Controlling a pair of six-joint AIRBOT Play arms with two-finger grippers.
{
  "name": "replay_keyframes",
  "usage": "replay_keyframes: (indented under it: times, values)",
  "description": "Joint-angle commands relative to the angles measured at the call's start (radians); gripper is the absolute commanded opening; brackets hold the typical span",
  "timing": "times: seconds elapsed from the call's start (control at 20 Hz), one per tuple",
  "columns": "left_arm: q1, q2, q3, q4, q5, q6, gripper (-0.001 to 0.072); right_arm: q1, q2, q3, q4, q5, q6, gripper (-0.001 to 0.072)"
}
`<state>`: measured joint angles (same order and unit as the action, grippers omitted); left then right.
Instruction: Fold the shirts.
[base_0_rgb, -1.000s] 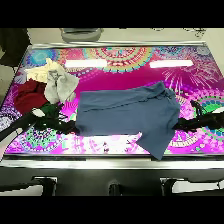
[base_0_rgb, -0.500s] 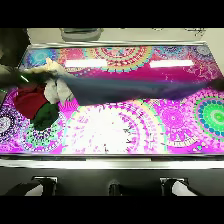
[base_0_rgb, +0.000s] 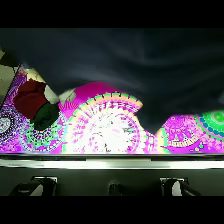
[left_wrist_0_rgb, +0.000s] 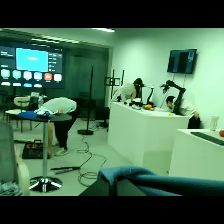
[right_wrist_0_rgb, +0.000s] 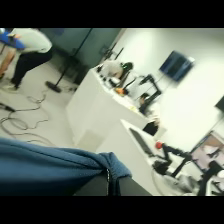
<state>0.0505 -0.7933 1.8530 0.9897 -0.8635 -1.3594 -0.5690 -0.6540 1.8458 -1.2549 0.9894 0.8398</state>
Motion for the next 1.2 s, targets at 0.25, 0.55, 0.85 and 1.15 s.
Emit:
replay_keyframes:
  times: [0.25, 0.55, 0.85, 1.15]
  values:
    - [0.000, -0.029, -0.066, 0.085, -0.328, -0.145, 0.0026, 0.001, -0.031, 0.007, -0.040, 0.180, 0.011, 0.0043]
    - [-0.050, -0.209, -0.488, 0.097, -0.322, -0.119, 0.0025, 0.001, -0.367, -0.188, 0.068, 0.410, -0.059, 0.0042]
    - [-0.045, -0.669, -0.501, 0.095, -0.135, -0.079, 0.0026, 0.185, -0.815, -0.373, 0.094, 0.189, -0.056, 0.0043]
    - [-0.023, -0.978, -0.204, 0.094, -0.128, -0.076, 0.0026, 0.279, -0.973, -0.372, 0.103, -0.287, -0.009, 0.0043]
